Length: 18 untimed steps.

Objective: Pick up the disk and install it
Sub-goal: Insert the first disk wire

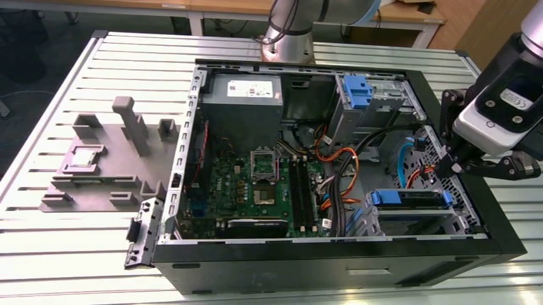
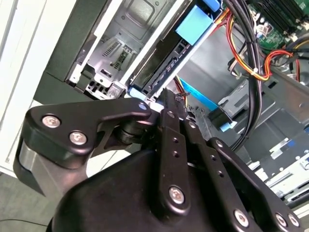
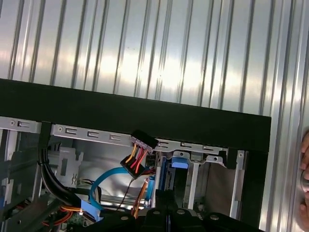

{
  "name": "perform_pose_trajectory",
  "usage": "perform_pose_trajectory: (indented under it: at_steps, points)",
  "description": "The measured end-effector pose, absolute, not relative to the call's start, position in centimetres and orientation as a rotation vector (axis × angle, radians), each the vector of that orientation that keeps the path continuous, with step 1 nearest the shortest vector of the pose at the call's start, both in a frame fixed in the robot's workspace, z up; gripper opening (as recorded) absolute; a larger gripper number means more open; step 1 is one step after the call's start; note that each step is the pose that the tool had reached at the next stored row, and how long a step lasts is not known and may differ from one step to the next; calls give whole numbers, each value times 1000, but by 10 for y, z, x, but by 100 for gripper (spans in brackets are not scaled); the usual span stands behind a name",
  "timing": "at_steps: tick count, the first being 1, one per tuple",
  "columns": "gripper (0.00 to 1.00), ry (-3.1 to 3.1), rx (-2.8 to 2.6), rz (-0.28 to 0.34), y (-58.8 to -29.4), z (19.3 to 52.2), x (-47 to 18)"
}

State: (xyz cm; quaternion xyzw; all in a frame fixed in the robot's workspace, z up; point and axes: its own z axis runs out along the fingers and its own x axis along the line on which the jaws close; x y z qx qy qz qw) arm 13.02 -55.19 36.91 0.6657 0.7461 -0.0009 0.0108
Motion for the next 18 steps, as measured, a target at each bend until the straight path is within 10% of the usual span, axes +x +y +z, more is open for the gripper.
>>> perform_pose_trajectory:
  at_steps: [18]
  points:
    - [10,2358,2002,-25,-536,369,140]
